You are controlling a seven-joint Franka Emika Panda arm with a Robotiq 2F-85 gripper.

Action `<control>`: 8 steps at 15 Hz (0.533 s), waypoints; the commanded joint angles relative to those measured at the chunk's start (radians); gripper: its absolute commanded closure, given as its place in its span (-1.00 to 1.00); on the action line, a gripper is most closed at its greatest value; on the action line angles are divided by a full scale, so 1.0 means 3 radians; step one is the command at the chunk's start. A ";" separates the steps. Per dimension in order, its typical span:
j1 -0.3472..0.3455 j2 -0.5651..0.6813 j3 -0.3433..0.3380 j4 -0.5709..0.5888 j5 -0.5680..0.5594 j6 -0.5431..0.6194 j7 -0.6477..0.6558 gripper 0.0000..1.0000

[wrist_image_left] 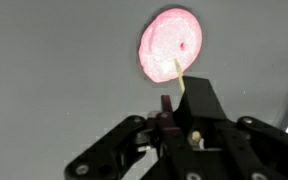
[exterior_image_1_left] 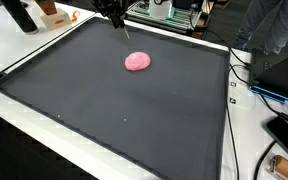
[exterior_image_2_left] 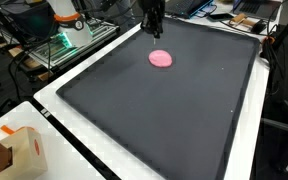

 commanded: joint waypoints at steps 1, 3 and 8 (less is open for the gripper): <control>0.0094 -0.0141 0.0063 -0.0091 -0.0337 0.0068 0.0274 0.88; 0.0145 -0.0176 0.0103 -0.0093 -0.0496 0.0068 0.0378 0.88; 0.0253 -0.0243 0.0199 -0.0098 -0.0870 0.0099 0.0632 0.88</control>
